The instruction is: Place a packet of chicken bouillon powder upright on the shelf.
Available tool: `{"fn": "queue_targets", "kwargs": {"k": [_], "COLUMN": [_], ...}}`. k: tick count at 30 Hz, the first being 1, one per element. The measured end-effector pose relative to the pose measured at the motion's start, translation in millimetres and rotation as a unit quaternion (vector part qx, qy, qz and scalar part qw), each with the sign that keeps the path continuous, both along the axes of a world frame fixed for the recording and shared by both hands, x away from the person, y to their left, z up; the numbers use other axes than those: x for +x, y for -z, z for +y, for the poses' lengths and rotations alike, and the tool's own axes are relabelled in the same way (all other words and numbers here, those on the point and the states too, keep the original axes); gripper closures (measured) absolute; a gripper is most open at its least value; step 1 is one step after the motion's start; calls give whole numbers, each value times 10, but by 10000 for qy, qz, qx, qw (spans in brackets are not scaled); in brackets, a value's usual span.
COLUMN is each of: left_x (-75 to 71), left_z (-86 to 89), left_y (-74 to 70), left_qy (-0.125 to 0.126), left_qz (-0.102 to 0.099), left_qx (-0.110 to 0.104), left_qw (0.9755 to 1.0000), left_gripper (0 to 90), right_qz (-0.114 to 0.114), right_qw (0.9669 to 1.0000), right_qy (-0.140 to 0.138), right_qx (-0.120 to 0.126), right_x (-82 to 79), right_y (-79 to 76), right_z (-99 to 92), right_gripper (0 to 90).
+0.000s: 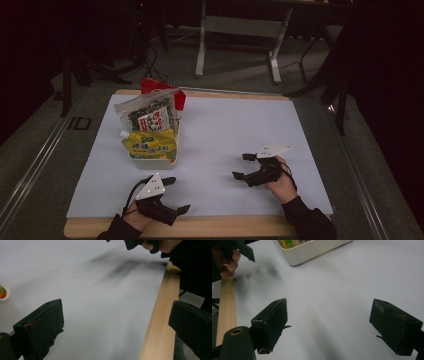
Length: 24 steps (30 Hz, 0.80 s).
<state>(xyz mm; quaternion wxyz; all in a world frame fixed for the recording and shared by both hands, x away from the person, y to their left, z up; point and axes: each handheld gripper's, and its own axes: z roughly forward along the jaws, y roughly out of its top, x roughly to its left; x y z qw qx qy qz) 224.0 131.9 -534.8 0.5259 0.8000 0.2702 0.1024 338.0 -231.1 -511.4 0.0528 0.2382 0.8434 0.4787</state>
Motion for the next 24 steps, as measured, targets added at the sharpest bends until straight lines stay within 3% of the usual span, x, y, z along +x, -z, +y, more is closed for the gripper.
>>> {"fn": "queue_targets", "kwargs": {"k": [24], "left_x": [-10], "left_z": [-11], "left_y": [9], "left_qy": [43], "left_qz": [-48], "left_qx": [37], "left_qw": [10000], "left_gripper": [10], "right_qz": [-68], "right_qw": [9995], "right_qy": [277], "right_qx": [-117], "right_x": [-222], "right_y": [215], "right_z": [-304], "right_gripper": [141]}}
